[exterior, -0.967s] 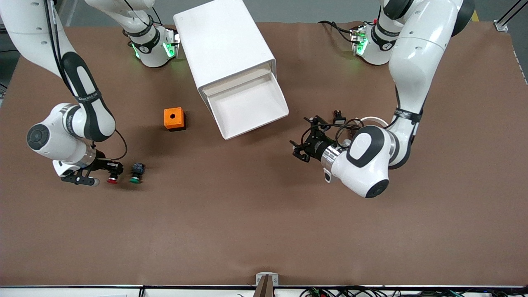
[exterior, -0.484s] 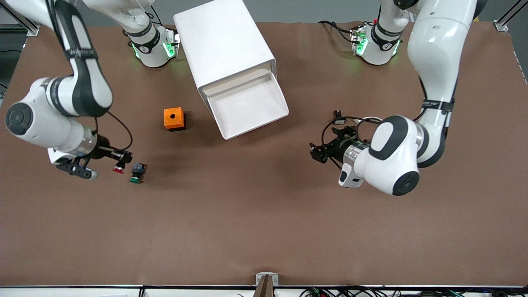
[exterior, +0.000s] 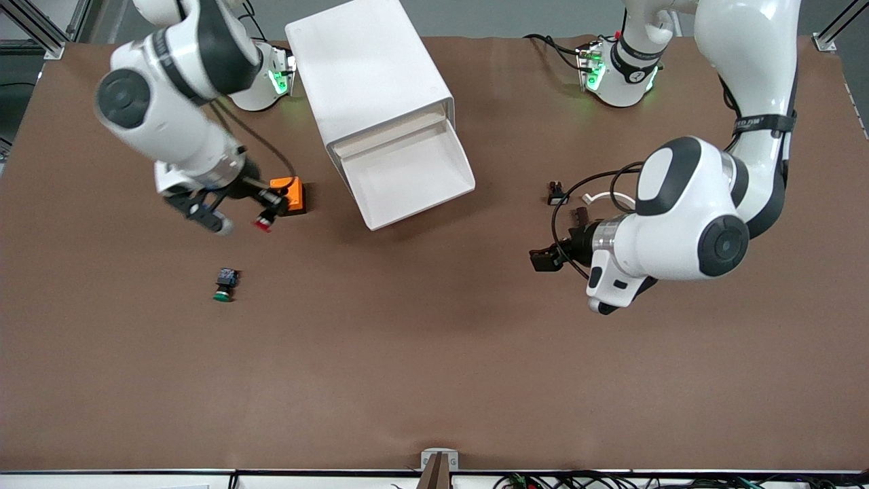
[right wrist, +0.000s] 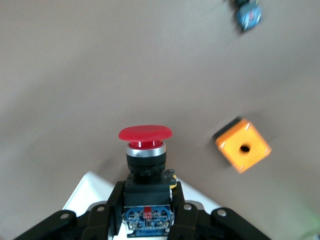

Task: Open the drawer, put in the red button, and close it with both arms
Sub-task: 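Carry the red button with the right gripper into the open drawer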

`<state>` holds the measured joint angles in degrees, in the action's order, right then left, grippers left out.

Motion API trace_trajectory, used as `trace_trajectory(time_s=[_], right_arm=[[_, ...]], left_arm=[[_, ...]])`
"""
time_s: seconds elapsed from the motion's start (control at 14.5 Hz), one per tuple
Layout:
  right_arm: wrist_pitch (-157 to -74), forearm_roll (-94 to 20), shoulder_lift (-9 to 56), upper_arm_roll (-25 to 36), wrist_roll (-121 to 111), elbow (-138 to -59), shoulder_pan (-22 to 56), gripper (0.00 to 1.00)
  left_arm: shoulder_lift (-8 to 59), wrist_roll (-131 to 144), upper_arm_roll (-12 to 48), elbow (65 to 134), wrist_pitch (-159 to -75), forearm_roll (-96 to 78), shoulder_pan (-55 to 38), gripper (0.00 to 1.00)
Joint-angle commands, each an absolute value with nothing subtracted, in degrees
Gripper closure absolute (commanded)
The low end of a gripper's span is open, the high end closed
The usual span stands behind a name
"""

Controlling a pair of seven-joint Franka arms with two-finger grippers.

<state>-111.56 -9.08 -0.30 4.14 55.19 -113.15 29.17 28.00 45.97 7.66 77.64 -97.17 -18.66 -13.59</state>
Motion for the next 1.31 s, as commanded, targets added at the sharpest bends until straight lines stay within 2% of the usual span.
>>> trace_trajectory(time_s=[0.0,0.21,0.9,1.24], right_arm=[[-112.6,-8.2,-1.1,4.9,65.9,-114.3,36.5,1.0],[-115.7,-7.5,-0.4,4.8,75.1,-114.3,42.1,1.0],[-124.2,-7.0,7.9,4.7,86.6,-113.7,52.1,1.0],[-124.5,-6.9,15.7,4.7,92.3,-108.0,55.4,1.0]], left_arm=[[20.3,45.0,8.3,87.3,-105.1,-14.0,-14.1,0.0],[16.6,46.0,8.6,93.3,-110.3,-8.3,-16.1,0.0],[17.9,45.8,12.7,93.2,-109.6,-6.0,-16.4,0.0],[18.1,45.8,12.7,93.2,-109.6,-6.3,-16.6,0.0]])
